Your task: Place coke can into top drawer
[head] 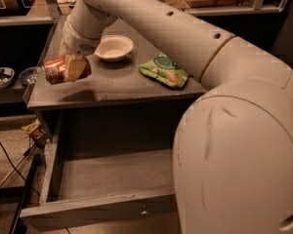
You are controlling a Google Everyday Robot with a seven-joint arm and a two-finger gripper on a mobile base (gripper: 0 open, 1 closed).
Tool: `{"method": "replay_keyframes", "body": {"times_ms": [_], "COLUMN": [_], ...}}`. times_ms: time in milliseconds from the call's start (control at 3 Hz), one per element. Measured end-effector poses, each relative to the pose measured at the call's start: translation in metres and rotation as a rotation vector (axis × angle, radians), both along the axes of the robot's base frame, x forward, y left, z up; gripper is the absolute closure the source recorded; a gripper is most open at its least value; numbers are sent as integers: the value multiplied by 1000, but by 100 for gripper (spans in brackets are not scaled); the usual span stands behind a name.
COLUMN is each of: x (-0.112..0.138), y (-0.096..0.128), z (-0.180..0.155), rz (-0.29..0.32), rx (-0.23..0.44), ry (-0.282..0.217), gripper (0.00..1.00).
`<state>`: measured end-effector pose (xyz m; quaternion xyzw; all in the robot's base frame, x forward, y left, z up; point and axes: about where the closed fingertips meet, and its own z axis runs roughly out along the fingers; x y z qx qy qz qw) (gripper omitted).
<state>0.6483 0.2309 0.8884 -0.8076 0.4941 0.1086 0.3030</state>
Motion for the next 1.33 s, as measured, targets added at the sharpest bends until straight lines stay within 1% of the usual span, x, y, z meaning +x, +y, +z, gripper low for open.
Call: {"method": "replay_keyframes", "body": {"times_ms": [333, 667, 1000, 1333], "x": [0, -21, -57, -107], "y": [0, -12, -30, -50], "z": [0, 7, 18, 21], "rz": [0, -28, -84, -163], "rx": [0, -15, -41, -54], "ry": [0, 19, 34, 68], "gripper": [100, 100, 100, 100]}}
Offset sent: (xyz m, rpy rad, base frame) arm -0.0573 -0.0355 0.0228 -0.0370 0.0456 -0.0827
